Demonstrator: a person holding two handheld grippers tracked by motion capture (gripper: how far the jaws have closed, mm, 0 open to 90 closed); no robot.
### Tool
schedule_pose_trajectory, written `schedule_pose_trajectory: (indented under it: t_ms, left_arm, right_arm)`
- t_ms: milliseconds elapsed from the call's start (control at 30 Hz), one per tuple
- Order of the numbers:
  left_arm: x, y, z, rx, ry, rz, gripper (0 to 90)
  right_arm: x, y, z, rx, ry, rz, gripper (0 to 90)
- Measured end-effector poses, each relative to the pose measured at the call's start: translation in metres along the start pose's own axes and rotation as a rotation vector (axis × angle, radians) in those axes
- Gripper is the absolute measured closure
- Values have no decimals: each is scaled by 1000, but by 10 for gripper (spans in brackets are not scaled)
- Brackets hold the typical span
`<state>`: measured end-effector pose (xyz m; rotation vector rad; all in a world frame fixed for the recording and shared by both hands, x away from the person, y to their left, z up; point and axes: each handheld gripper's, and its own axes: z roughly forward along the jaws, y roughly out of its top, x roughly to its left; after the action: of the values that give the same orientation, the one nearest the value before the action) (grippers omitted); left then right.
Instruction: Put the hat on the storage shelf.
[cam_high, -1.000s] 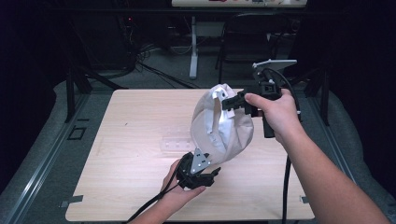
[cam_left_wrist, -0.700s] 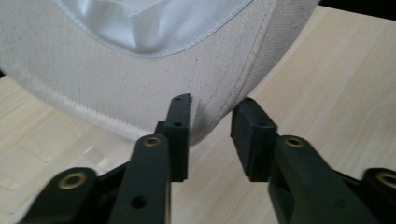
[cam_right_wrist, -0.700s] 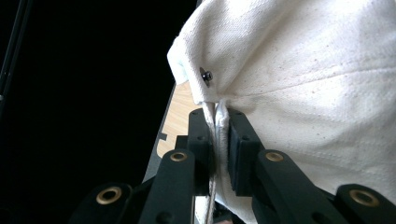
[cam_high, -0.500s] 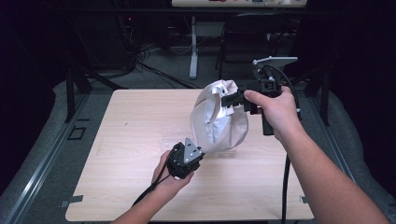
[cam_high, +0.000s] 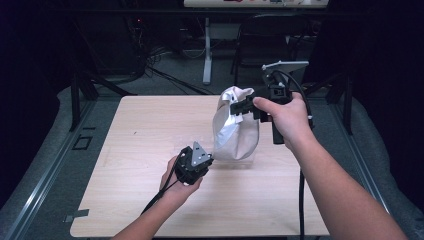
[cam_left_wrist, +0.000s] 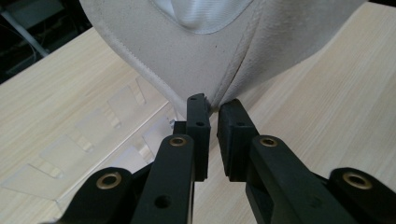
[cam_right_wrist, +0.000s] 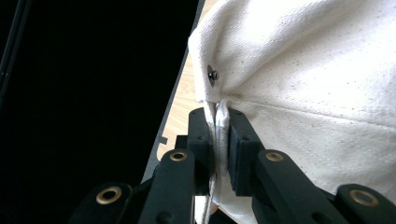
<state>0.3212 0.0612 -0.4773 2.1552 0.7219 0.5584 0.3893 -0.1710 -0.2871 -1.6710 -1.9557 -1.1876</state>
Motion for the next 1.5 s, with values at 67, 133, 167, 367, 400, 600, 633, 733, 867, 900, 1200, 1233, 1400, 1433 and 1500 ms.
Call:
schedule_pose_trajectory:
  t_ms: [67, 133, 167, 367, 400, 600, 633, 733, 867, 900, 1200, 1233, 1400, 1433, 1500]
  left_arm:
    - [6, -2, 2, -3, -11, -31, 833]
    - [10, -3, 3, -5, -16, -51, 834]
    - [12, -3, 3, -6, -19, -55, 834]
    - [19, -5, 7, -10, -21, -75, 834]
    - [20, -6, 7, -11, -21, -78, 834]
    - [22, -8, 13, -12, -23, -97, 835]
    - [23, -9, 14, -9, -24, -100, 835]
    - [23, -9, 16, -11, -28, -112, 835]
    - [24, -10, 19, -5, -21, -108, 835]
    - [25, -11, 19, -9, -23, -116, 836]
    - [23, -16, 23, -13, -42, -157, 839]
    - [24, -16, 23, -13, -34, -164, 840]
    - [24, -19, 23, 6, -35, -198, 844]
    - [24, -19, 23, 8, -33, -199, 844]
    - [23, -20, 24, 5, -28, -195, 845]
  right_arm:
    - [-1, 1, 3, 1, -4, 3, 818]
    - [-2, 2, 6, 7, -5, 3, 818]
    - [-2, 2, 8, 2, -6, 9, 818]
    - [-4, 5, 14, 9, -11, 10, 818]
    - [-5, 6, 16, 9, -14, 10, 818]
    - [-7, 9, 21, 9, -26, 11, 818]
    - [-9, 10, 23, 11, -34, 11, 818]
    - [-12, 10, 26, 19, -36, 13, 818]
    - [-17, 10, 29, 23, -40, 20, 818]
    - [-19, 10, 30, 19, -39, 26, 818]
    - [-26, 10, 34, 28, -40, 33, 818]
    - [-27, 10, 35, 31, -38, 36, 818]
    - [-31, 8, 39, 39, -42, 45, 817]
    - [-31, 8, 40, 49, -41, 50, 817]
    - [-31, 8, 42, 36, -42, 47, 817]
